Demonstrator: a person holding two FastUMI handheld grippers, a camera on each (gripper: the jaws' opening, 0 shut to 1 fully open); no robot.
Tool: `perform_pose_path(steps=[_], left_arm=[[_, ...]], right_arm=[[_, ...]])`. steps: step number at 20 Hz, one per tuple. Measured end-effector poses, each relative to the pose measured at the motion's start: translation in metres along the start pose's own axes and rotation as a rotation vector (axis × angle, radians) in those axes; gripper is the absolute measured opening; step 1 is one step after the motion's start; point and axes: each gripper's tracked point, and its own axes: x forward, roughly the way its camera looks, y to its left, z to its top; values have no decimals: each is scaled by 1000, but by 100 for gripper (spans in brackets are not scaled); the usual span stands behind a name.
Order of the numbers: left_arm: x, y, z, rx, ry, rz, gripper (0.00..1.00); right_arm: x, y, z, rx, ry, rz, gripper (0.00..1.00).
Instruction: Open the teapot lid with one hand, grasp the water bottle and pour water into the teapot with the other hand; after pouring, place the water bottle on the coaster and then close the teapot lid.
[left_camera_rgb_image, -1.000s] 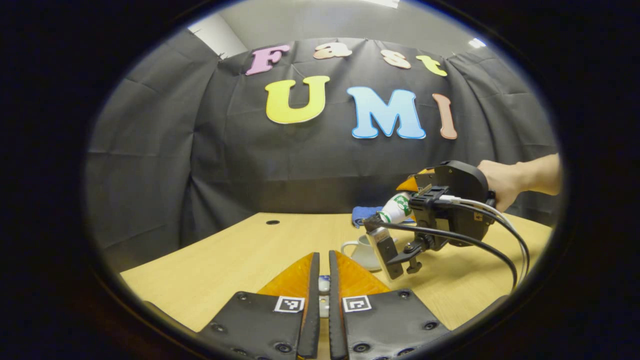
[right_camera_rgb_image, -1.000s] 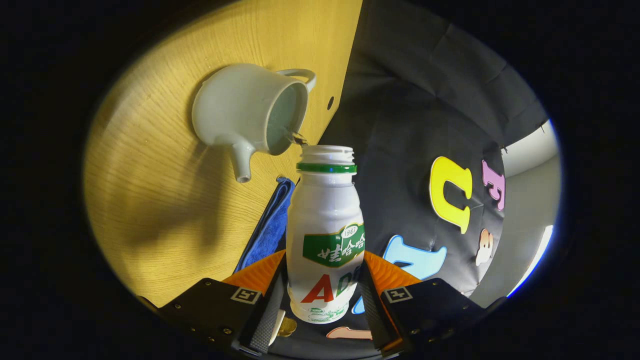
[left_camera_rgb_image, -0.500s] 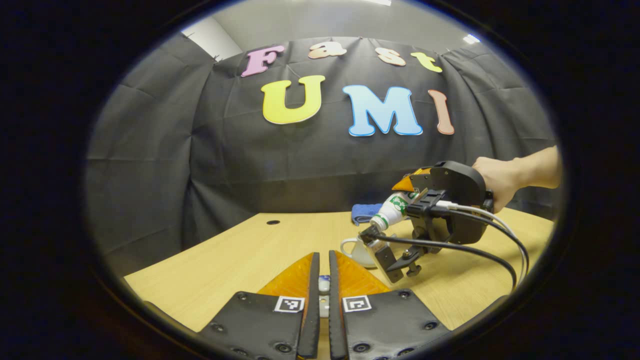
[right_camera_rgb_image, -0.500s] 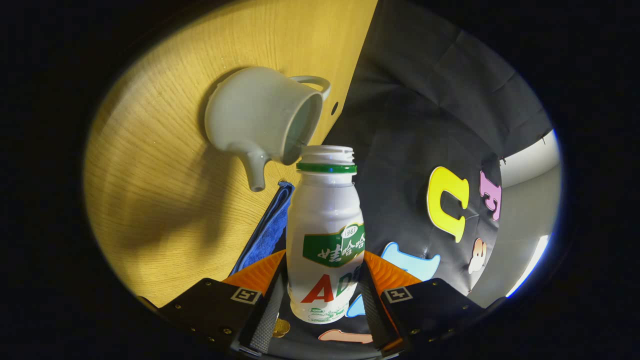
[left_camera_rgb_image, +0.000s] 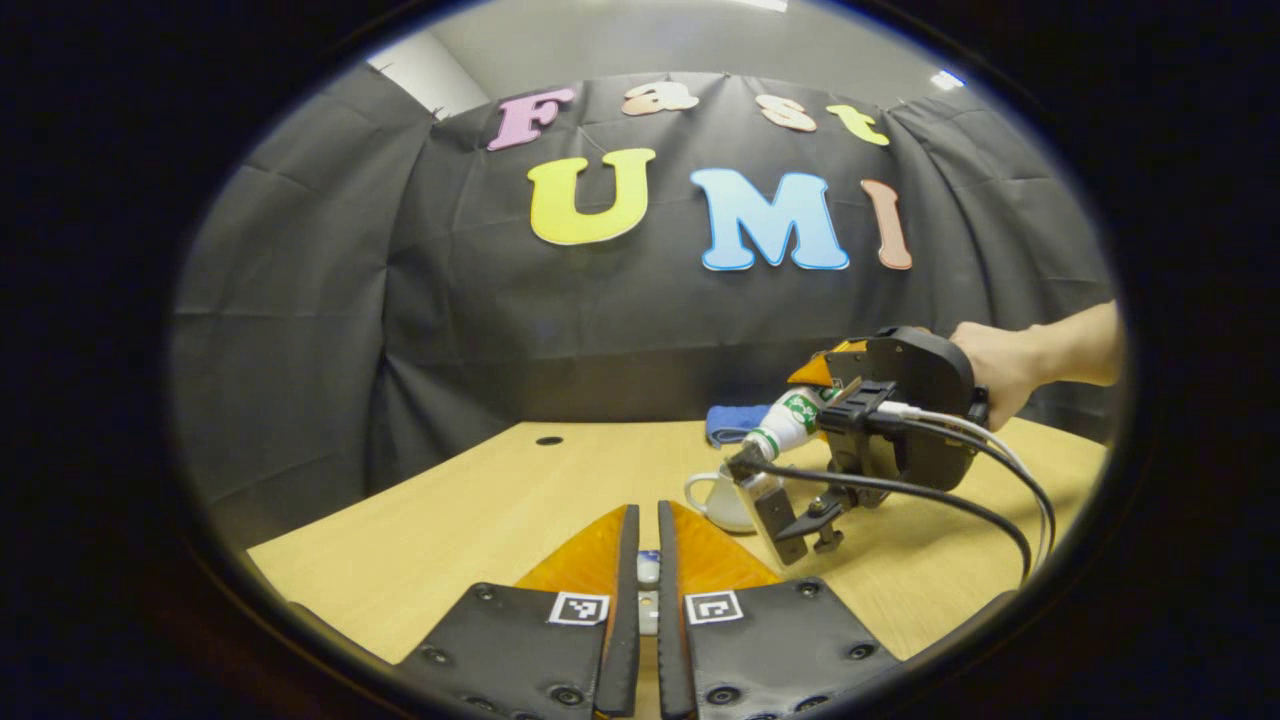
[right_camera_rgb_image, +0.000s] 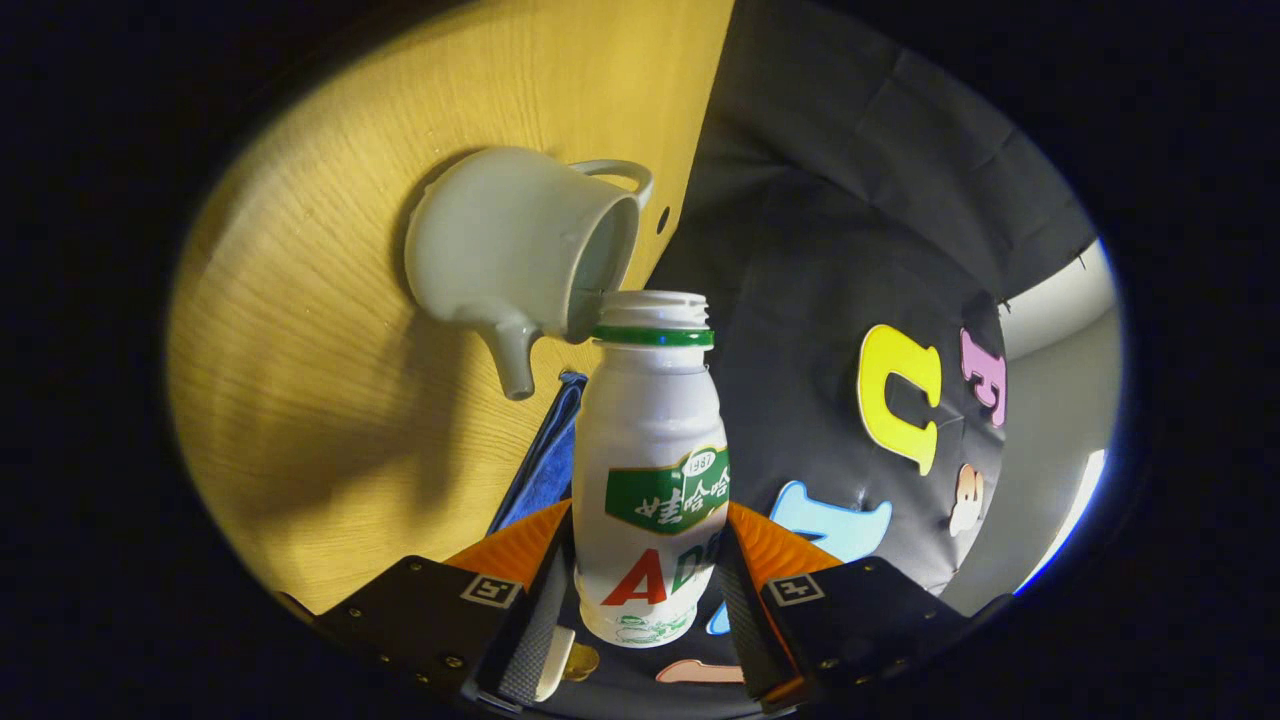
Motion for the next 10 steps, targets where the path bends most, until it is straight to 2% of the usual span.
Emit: perform_pose_path(steps=[3, 10], left_arm=[[-3, 0, 0, -2, 0, 2, 18], [-3, 0, -3, -35, 10, -2, 19]], right_arm=[[-3, 2, 7, 96, -14, -30, 74], [1, 16, 6, 412, -9, 18, 74]])
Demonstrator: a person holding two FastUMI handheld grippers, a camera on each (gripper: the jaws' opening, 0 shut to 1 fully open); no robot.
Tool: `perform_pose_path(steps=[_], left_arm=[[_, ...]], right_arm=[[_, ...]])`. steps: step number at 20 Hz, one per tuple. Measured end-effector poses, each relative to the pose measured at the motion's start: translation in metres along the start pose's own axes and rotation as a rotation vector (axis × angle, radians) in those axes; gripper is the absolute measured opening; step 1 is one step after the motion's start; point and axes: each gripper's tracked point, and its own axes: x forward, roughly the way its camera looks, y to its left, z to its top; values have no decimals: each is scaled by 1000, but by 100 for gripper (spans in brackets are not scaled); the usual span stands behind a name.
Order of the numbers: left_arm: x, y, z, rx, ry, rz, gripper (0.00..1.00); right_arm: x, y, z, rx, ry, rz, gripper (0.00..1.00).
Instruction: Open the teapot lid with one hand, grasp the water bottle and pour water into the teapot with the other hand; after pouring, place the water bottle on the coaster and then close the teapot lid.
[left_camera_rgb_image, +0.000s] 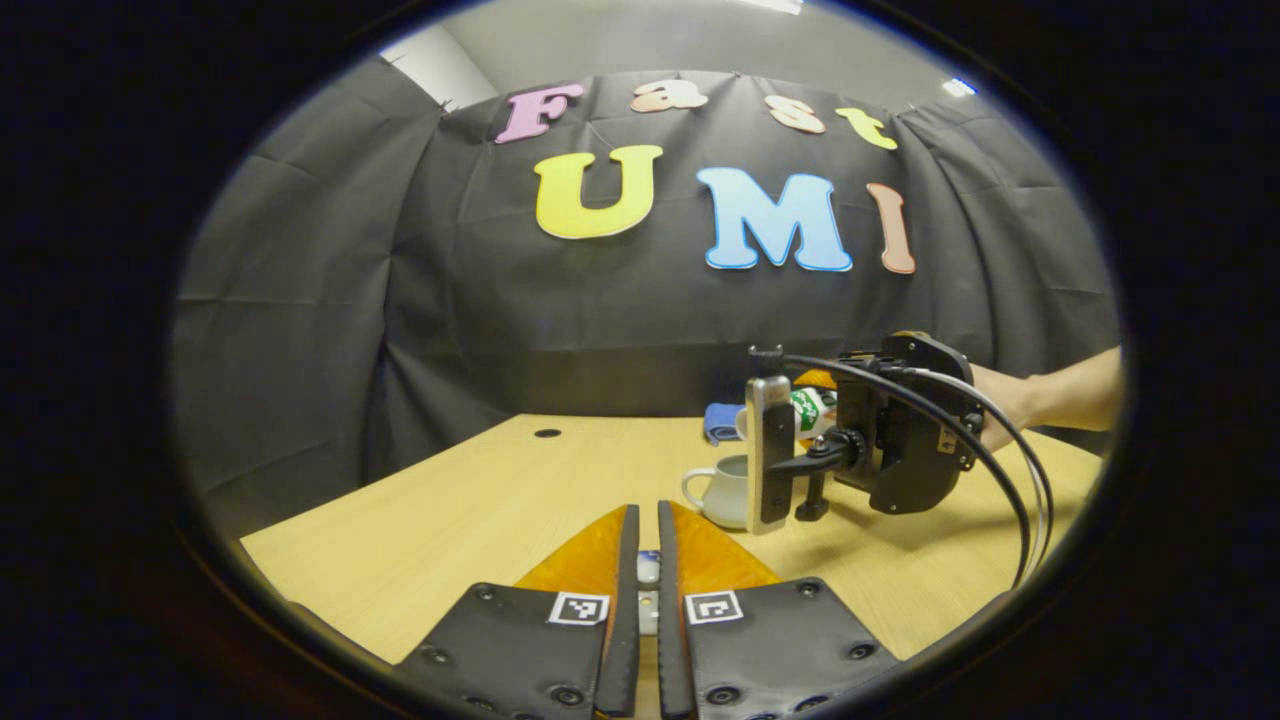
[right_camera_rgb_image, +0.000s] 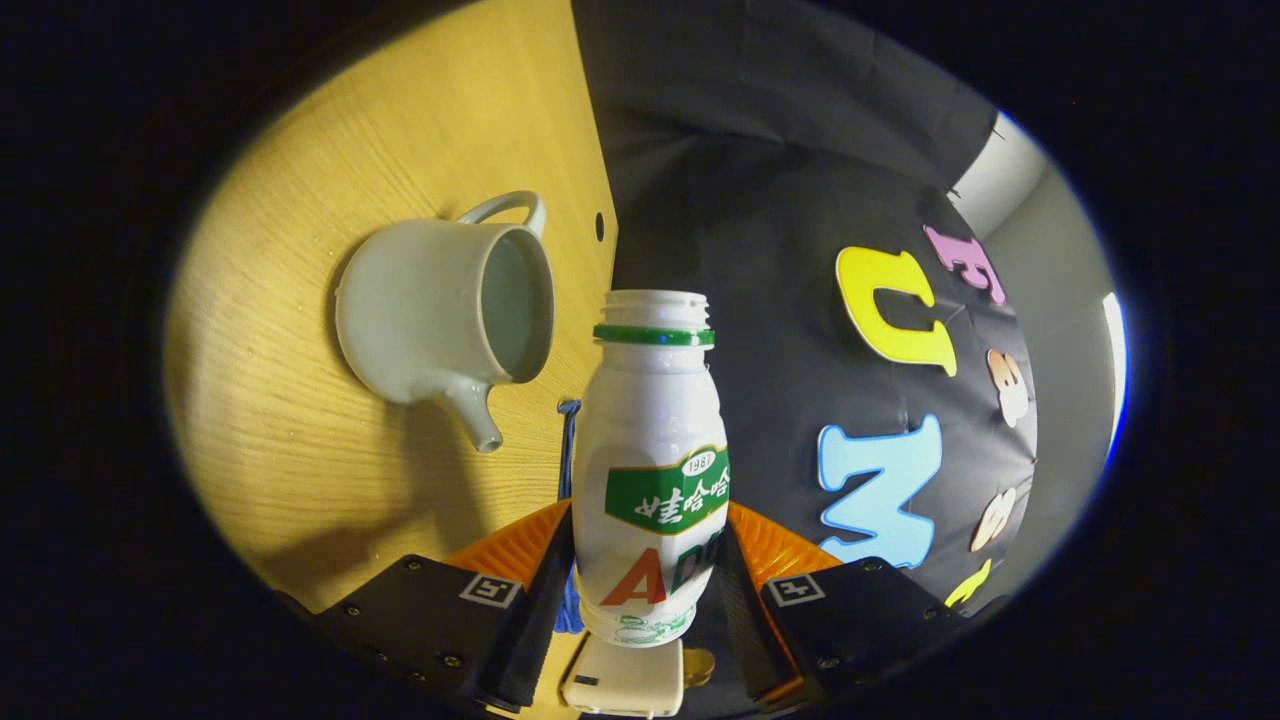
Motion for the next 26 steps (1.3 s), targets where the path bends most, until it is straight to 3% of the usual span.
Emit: perform_pose_path(steps=[3, 7, 9, 11, 12, 14, 18, 19, 21, 22, 24, 26], left_arm=[[1, 1, 6, -29, -13, -13, 19], [10, 4, 21, -51, -40, -20, 19], [20, -3, 27, -47, -49, -29, 19], [27, -16, 33, -61, -55, -56, 14], [32, -25, 39, -70, -64, -76, 19], [42, -41, 52, -74, -87, -109, 19], [74, -60, 78, -111, -117, -169, 19], [84, -66, 81, -124, -111, -183, 14], [103, -76, 81, -139, -98, -206, 19], [112, -79, 79, -140, -89, -208, 14], [129, -81, 73, -126, -77, -196, 18], [144, -83, 67, -130, -66, -188, 14]], right_arm=[[-9, 1, -3, 232, -15, 8, 74], [-38, -23, -5, 578, -50, -45, 74], [-51, -30, -13, 762, -51, -27, 74], [-68, -37, -25, 941, -48, -12, 74], [-76, -42, -32, 1029, -47, -12, 74], [-94, -52, -48, 1160, -39, -21, 74], [-126, -61, -78, 1256, -12, -81, 74], [-133, -55, -84, 1268, -2, -90, 74], [-145, -40, -92, 1312, 13, -75, 74], [-147, -34, -97, 1340, 23, -66, 74], [-144, -24, -111, 1384, 46, -49, 74], [-139, -15, -121, 1420, 52, -43, 74]])
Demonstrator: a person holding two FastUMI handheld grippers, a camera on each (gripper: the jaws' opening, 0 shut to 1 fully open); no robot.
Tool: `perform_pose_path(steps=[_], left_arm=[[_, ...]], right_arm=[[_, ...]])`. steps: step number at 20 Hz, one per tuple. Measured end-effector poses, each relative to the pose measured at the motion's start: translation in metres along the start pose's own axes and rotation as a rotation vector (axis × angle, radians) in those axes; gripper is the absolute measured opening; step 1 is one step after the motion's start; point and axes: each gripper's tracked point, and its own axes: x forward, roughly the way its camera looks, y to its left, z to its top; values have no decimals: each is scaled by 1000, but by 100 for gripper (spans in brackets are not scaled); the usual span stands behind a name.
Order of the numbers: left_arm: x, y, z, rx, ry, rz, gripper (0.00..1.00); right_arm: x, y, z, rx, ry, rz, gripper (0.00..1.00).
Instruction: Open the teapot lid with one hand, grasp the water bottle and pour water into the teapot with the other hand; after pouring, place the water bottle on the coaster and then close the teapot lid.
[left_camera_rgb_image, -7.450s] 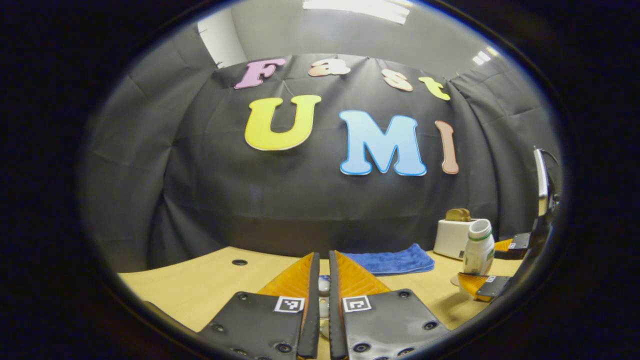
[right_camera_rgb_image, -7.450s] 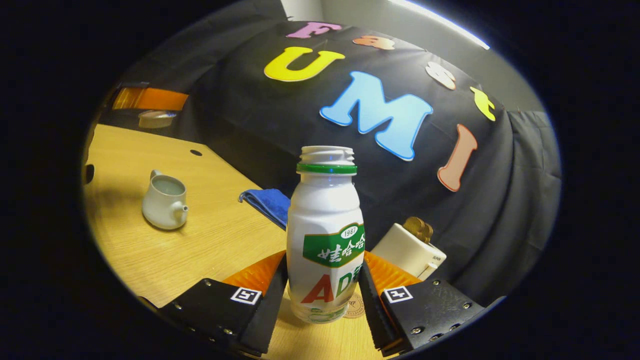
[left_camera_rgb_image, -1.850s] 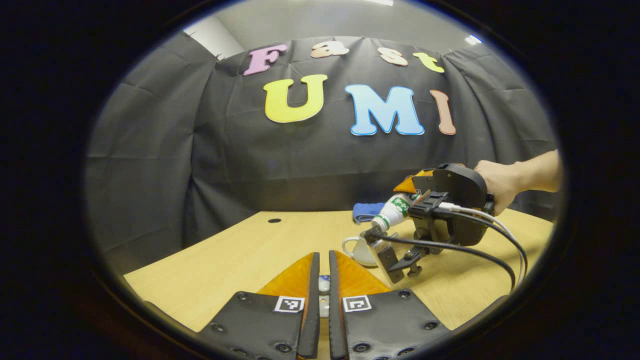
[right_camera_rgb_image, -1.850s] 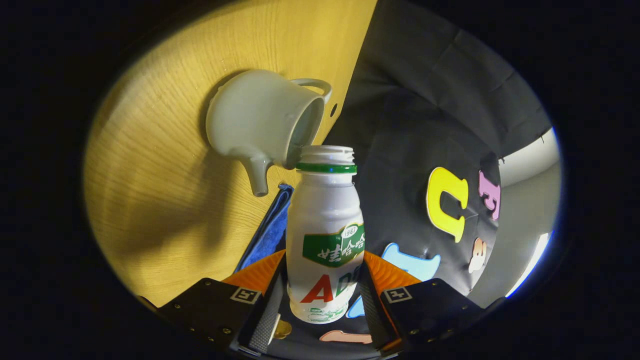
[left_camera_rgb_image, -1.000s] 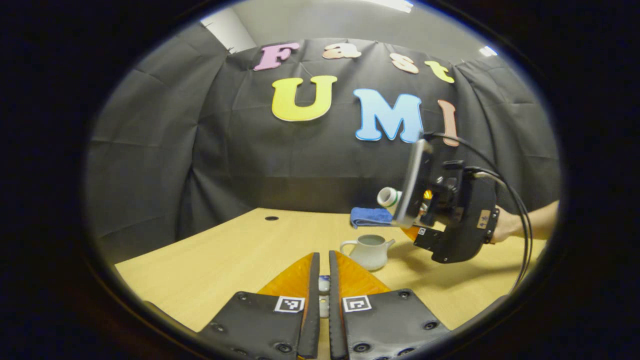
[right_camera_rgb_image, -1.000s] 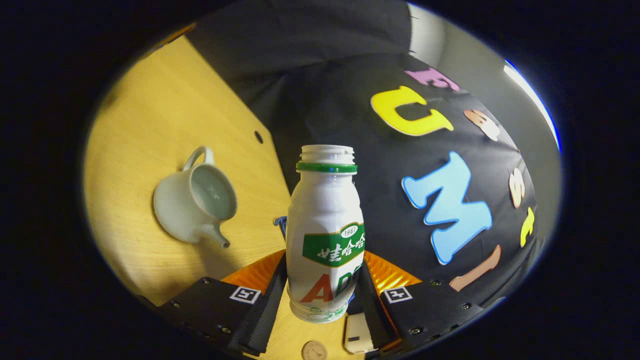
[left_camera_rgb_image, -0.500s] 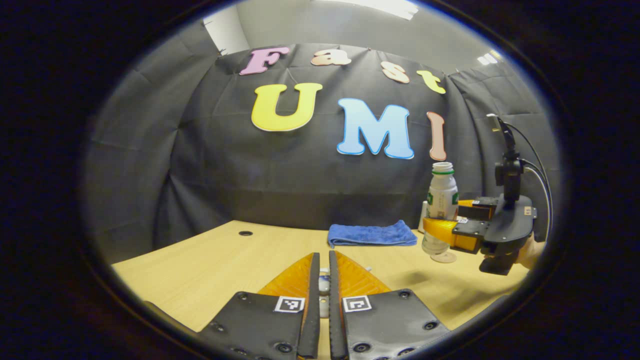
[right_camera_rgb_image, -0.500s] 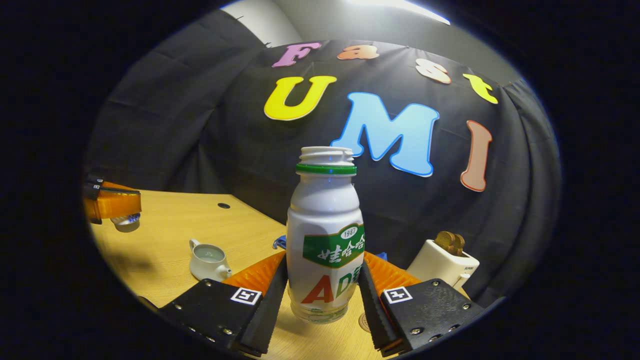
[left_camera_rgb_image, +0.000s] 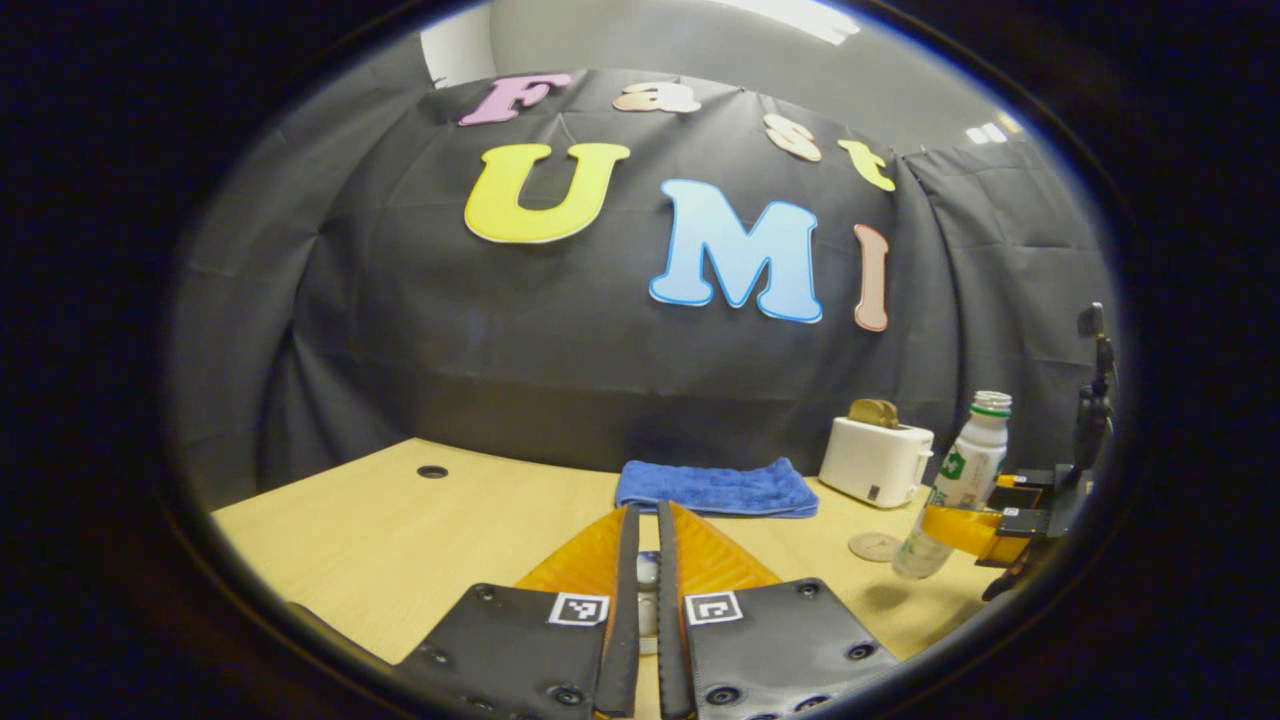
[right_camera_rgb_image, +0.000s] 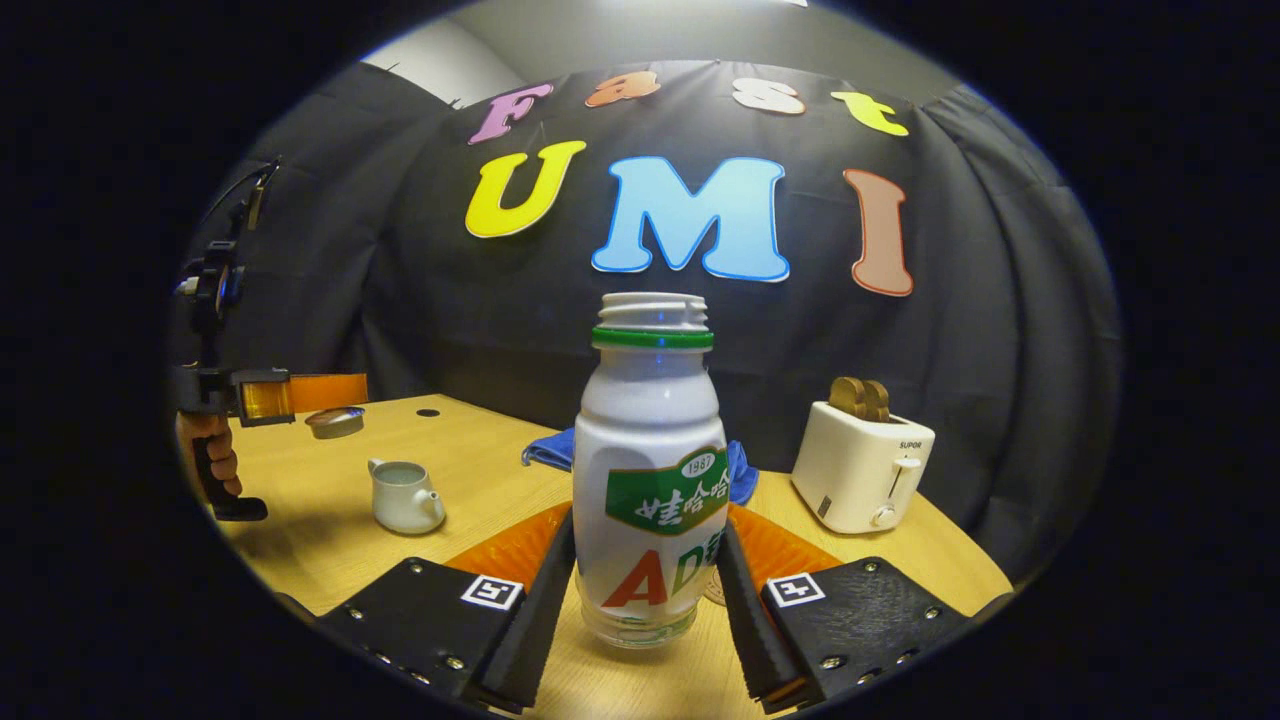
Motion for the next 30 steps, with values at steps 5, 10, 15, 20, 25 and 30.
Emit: perform_pose_path(steps=[5, 10, 15, 20, 25, 30], left_arm=[[35, 0, -24, 11, 55, 17, 18], [47, 1, -48, 52, 104, 39, 18], [51, 2, -55, 63, 114, 45, 10], [53, -1, -60, 82, 123, 42, 19], [57, 0, -66, 55, 144, 38, 14], [54, -9, -71, 75, 140, 13, 44]], right_arm=[[-7, -6, -13, 30, 5, 1, 74], [-6, -11, -20, 54, 27, 1, 74], [-5, -14, -20, 60, 31, -14, 74], [-5, -15, -25, 48, 42, -25, 74], [-1, -15, -31, 40, 55, -26, 74], [1, -14, -37, 43, 76, -25, 74]])
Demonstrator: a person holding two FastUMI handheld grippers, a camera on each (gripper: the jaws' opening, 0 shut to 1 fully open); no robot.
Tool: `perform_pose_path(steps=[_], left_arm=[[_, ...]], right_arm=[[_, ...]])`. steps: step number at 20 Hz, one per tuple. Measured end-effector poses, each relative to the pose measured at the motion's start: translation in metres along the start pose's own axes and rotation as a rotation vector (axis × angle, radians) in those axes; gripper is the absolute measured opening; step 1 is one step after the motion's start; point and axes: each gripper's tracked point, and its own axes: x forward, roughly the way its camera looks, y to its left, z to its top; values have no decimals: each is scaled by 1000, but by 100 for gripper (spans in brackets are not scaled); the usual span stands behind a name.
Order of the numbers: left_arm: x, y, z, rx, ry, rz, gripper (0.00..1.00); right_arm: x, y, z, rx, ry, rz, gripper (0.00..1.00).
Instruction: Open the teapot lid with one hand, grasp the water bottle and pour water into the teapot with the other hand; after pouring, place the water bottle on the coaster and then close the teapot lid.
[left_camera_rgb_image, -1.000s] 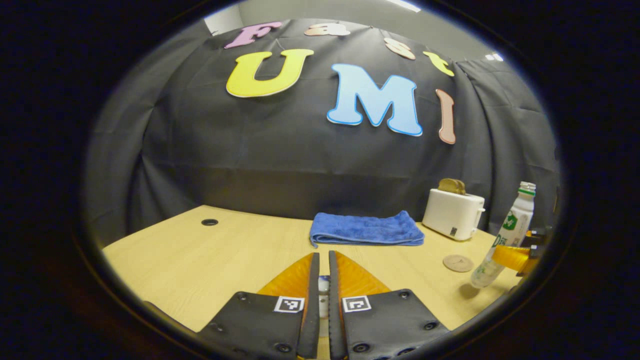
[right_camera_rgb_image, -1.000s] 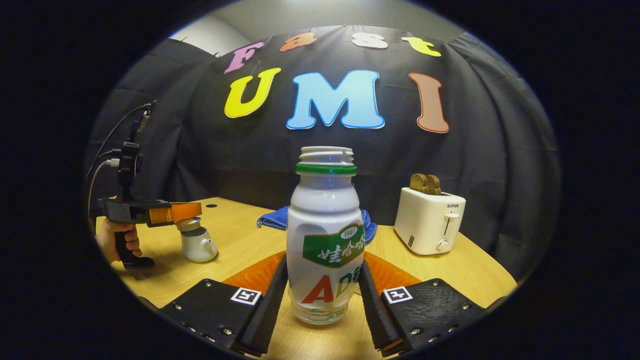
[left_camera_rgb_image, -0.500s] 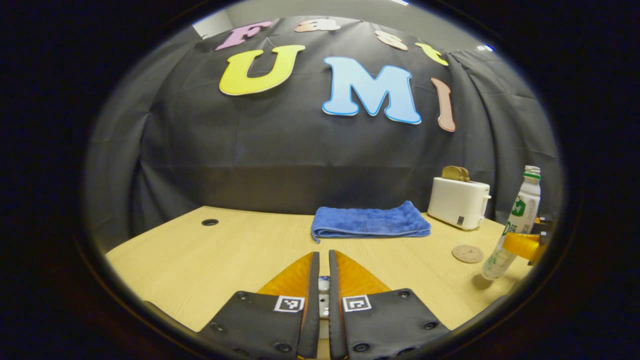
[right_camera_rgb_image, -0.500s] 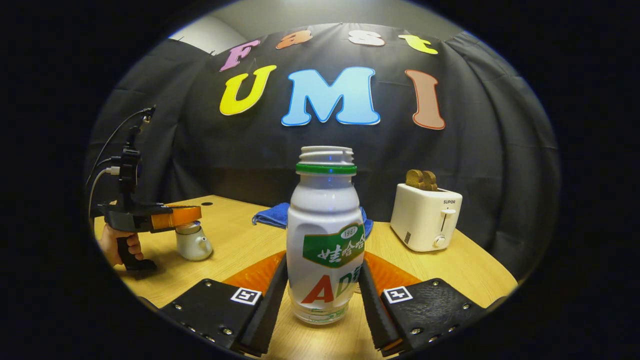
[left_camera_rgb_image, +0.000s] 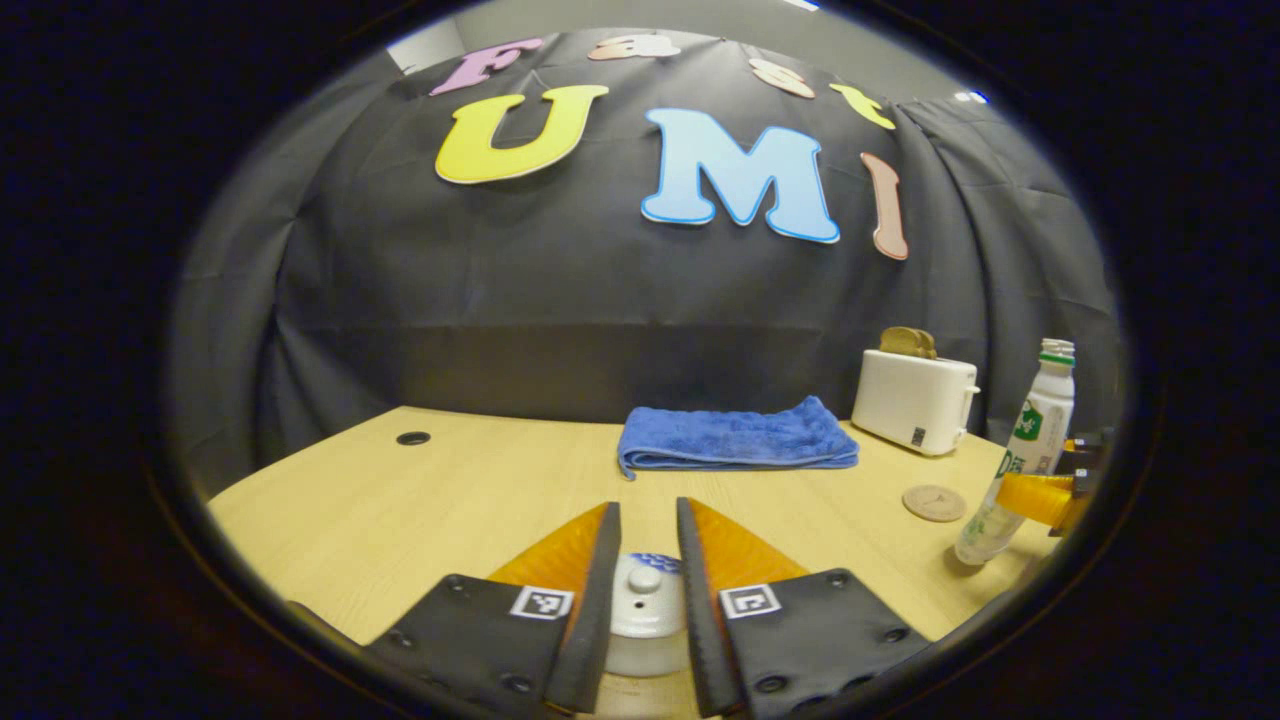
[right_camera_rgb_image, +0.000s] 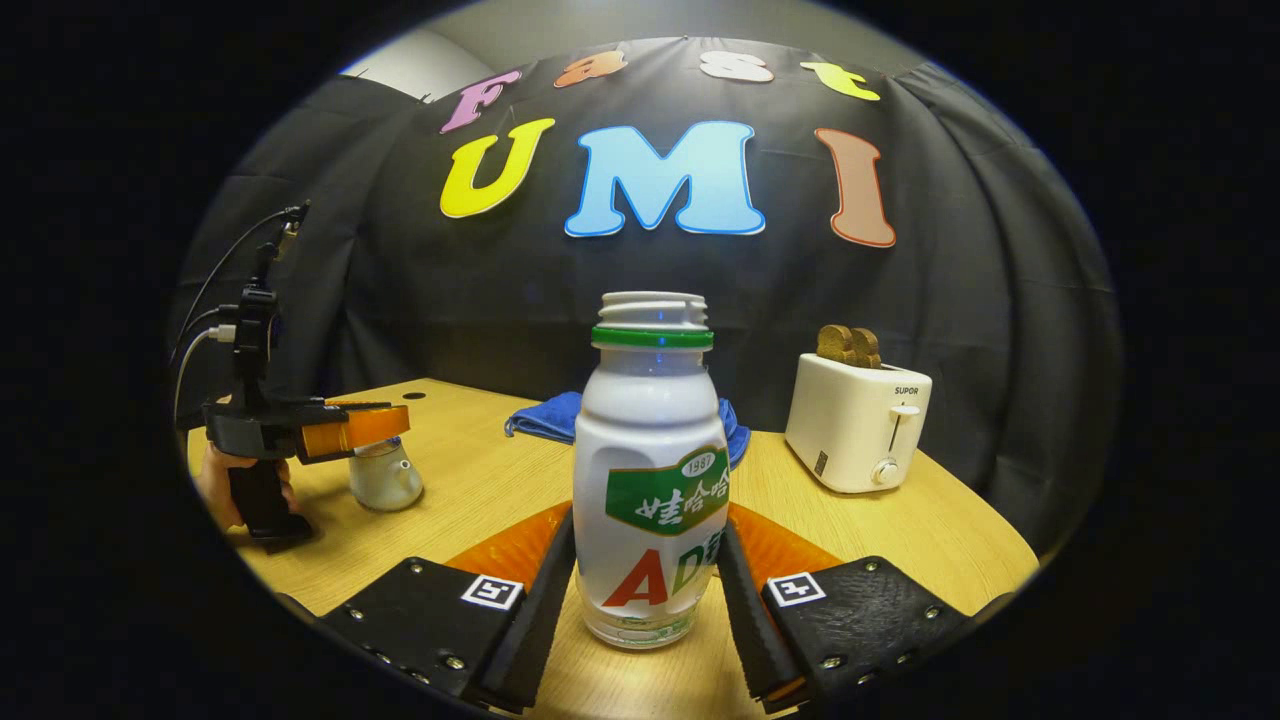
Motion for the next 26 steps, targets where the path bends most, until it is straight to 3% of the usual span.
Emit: perform_pose_path(steps=[3, 4, 6, 8, 10, 12, 16, 22, 26], left_arm=[[-7, 3, 9, 19, -31, 27, 76], [-13, 1, 16, 13, -63, 13, 87], [-29, -17, 35, -24, -139, -69, 96], [-46, -35, 61, -30, -233, -149, 98], [-63, -38, 86, -8, -330, -171, 97], [-75, -42, 97, 4, -383, -192, 97], [-75, -38, 97, -30, -376, -204, 97], [-67, -23, 93, -69, -355, -176, 97], [-65, -27, 88, -63, -341, -183, 97]], right_arm=[[1, -8, 3, 11, -20, -25, 74], [3, -14, 4, 9, -26, -44, 74], [7, -30, 6, -20, -34, -105, 74], [17, -41, 14, -60, -56, -151, 74], [27, -58, 17, -88, -62, -204, 74], [40, -72, 13, -28, -43, -232, 74], [69, -91, 18, 105, -44, -216, 74], [100, -87, 9, 77, 9, -176, 74], [98, -95, 5, 76, 20, -198, 74]])
